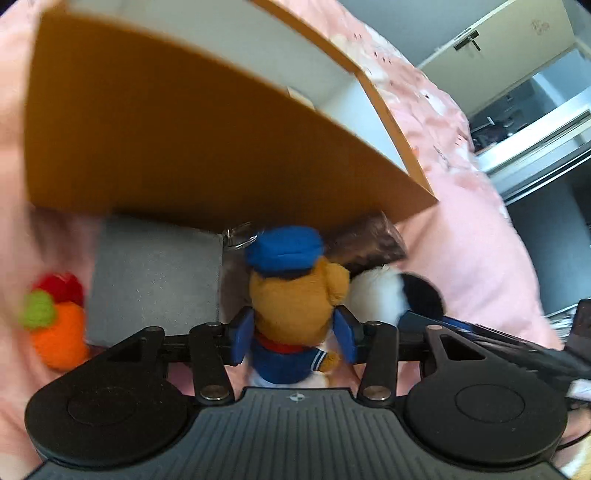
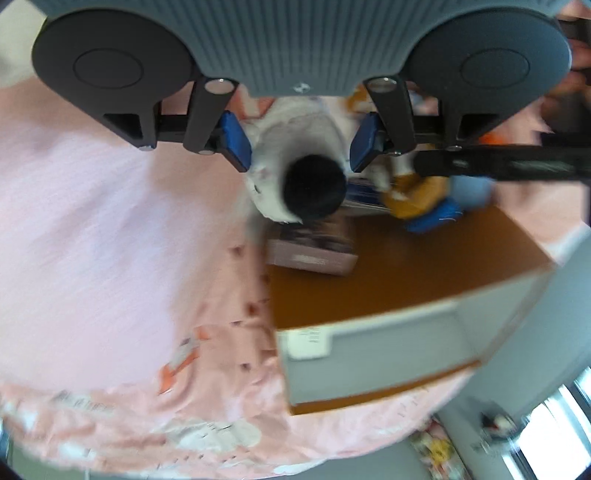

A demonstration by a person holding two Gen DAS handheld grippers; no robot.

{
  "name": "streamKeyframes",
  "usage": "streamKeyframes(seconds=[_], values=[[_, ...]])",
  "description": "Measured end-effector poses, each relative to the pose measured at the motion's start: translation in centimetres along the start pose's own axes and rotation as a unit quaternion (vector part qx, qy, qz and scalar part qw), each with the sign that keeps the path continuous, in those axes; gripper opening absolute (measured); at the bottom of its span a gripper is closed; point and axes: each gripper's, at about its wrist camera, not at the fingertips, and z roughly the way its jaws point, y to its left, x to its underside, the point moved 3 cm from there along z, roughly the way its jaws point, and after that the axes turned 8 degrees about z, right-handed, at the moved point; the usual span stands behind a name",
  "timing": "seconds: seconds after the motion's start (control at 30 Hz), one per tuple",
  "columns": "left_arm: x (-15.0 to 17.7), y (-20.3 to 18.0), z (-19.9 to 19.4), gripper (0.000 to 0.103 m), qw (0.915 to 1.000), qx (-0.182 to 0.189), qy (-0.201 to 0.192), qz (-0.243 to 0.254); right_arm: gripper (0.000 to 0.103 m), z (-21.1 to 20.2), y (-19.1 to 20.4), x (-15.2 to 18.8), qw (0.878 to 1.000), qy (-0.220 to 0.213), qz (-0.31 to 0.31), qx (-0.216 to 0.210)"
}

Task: Organize objects
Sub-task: 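Lift the plush bear with the left tool while the right tool lifts the white plush toward the box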

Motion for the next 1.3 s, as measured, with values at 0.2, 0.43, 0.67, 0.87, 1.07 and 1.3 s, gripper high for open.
streamKeyframes(seconds=[0.2, 0.43, 0.67, 0.87, 1.07, 1.3], values=[[-0.1, -1.4, -0.5, 0.051, 0.9993, -0.013, -0.005, 0.033, 0.061, -0.6, -0.1, 0.3, 0.999, 0.011, 0.015, -0.044], [-0.2, -2.1, -0.4, 0.062, 0.9987, -0.045, 0.003, 0.024, 0.062, -0.4, 0.3, 0.9, 0.998, 0.017, -0.054, 0.017], [-0.2, -3.3, 0.7, 0.067, 0.9924, -0.111, 0.016, 0.05, 0.062, 0.1, -1.2, -0.1, 0.999, 0.036, -0.023, -0.026], [-0.2, -3.4, 2.5, 0.068, 0.984, -0.16, 0.035, 0.07, 0.061, 1.1, -3.0, -1.0, 0.998, 0.058, -0.001, -0.035], [-0.1, -2.0, 2.9, 0.058, 0.9841, -0.163, 0.036, 0.06, 0.067, 5.0, -3.4, -0.9, 0.989, 0.114, 0.034, -0.092], [0.1, -0.4, 2.9, 0.057, 0.9894, -0.136, 0.027, 0.043, 0.071, 6.0, -4.1, -0.2, 0.983, 0.124, 0.061, -0.119]])
